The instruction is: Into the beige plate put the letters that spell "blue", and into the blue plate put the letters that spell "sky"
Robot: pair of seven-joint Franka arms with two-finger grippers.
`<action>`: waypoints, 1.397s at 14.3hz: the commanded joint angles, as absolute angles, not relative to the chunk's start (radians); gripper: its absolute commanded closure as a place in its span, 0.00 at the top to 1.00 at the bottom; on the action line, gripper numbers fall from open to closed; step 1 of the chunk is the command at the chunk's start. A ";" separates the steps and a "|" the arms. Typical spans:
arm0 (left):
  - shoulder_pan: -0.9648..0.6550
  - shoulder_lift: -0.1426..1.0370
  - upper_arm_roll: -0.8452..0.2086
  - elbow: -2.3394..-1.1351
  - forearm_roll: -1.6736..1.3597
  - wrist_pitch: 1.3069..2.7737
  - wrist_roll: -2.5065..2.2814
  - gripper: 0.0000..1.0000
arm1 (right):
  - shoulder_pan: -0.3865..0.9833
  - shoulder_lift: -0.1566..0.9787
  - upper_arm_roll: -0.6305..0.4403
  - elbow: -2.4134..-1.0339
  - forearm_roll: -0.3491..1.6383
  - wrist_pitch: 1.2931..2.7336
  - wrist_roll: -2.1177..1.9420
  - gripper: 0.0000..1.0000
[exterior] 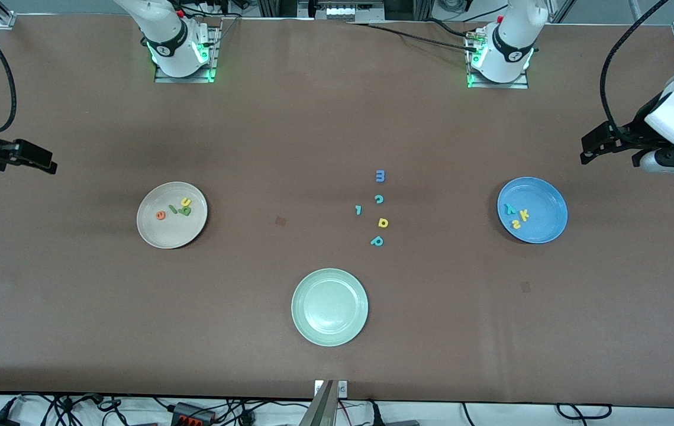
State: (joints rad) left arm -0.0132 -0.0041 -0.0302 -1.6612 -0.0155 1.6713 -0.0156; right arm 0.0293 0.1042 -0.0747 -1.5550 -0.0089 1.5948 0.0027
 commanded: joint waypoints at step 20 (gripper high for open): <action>-0.038 0.000 -0.029 -1.631 -0.021 1.647 -0.028 1.00 | 0.011 -0.006 -0.054 -1.706 -0.021 1.677 -0.049 1.00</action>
